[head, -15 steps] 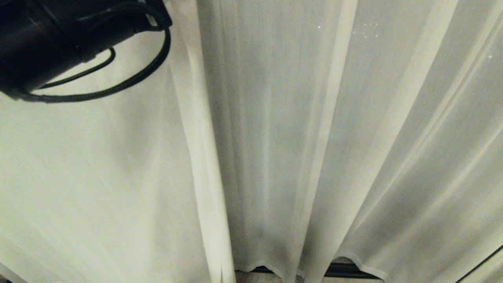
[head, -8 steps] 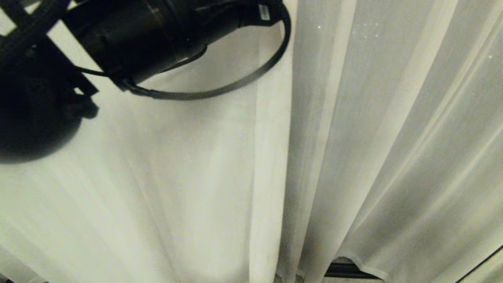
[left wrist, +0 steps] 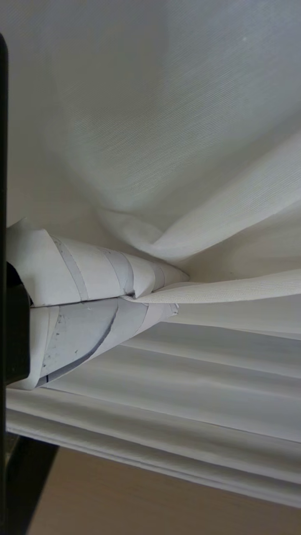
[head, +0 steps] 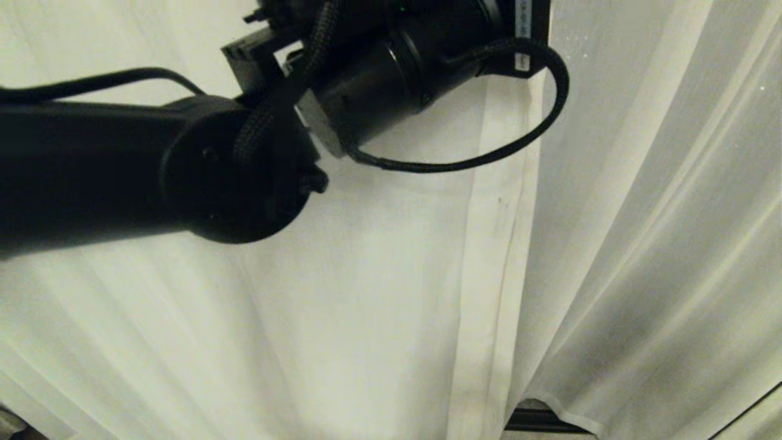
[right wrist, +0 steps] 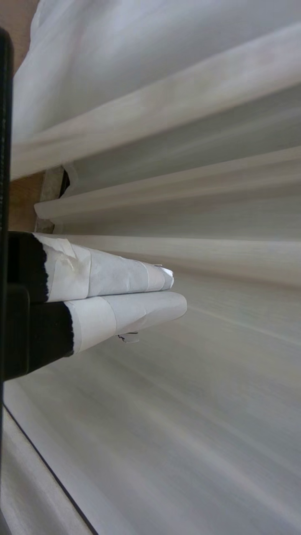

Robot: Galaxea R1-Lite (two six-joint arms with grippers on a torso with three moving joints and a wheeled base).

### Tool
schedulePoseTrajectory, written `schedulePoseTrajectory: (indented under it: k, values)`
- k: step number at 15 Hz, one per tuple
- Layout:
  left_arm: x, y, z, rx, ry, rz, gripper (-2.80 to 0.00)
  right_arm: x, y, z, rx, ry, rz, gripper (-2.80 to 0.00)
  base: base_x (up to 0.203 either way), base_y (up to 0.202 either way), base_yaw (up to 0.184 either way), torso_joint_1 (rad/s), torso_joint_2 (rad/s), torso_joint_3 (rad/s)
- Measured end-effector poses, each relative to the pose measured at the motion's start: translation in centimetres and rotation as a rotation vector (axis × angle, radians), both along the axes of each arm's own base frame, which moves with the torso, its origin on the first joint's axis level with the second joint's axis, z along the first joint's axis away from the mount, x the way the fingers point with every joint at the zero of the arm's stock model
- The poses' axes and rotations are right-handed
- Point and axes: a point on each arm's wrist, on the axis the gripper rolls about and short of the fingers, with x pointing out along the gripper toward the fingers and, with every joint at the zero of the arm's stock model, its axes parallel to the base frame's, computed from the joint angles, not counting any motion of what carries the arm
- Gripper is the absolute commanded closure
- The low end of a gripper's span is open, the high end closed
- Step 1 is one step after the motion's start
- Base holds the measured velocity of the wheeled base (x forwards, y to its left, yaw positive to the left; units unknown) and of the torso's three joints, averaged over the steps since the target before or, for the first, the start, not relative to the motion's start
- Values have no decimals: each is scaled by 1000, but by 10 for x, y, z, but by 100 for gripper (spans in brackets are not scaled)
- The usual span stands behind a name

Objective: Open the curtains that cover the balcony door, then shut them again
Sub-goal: Close the inner curtains on both sides

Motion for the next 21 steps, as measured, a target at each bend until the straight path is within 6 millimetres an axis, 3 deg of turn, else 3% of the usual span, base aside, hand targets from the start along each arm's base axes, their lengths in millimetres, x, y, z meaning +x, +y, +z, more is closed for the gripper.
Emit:
schedulePoseTrajectory:
  k: [5,10,14,17,21]
  values:
    - [25,13,-8,-7,28,131,0,0,0,0,0,0,-1,0,0,0,0,0,0,0]
    - [63,66,-14,-23,81,441,0,0,0,0,0,0,0,0,0,0,0,0,0,0]
    - [92,113,-32,-21,131,696,0,0,0,0,0,0,-1,0,0,0,0,0,0,0]
    - [105,141,-53,-34,165,872,0,0,0,0,-1,0,-1,0,0,0,0,0,0,0]
    - [111,160,-70,-24,194,967,0,0,0,0,0,0,-1,0,0,0,0,0,0,0]
